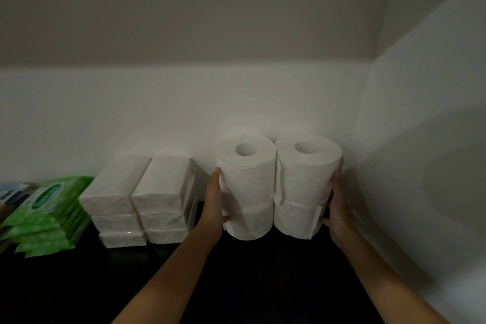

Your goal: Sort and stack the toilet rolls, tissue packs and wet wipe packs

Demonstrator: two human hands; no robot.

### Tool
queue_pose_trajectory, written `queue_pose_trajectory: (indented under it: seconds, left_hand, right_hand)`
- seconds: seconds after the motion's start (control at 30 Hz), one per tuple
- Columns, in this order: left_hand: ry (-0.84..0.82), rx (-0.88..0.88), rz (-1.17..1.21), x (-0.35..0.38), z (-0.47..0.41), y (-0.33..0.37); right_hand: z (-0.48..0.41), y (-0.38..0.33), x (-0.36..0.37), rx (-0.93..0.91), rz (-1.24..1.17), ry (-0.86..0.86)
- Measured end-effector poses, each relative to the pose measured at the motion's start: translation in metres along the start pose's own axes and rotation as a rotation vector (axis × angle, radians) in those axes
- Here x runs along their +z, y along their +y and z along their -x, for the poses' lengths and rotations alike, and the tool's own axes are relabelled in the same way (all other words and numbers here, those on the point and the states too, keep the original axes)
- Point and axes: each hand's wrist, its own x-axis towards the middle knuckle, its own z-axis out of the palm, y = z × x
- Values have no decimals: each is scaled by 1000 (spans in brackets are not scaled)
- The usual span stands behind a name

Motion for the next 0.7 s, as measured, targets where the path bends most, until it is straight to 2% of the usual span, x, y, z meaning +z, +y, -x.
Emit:
queue_pose_trajectory:
  seconds: [0.33, 0.6, 0.7]
  left_hand:
    - [-27, -125, 14, -3, -9, -9]
    - [-93, -119, 45, -8, -3, -10]
    - [-37, -139, 29, -15, 9, -20]
  right_hand:
    - [-10, 9, -5, 16, -11, 44]
    - [-7, 10, -8, 28, 35, 42]
    - [6, 15, -13, 43, 62, 47]
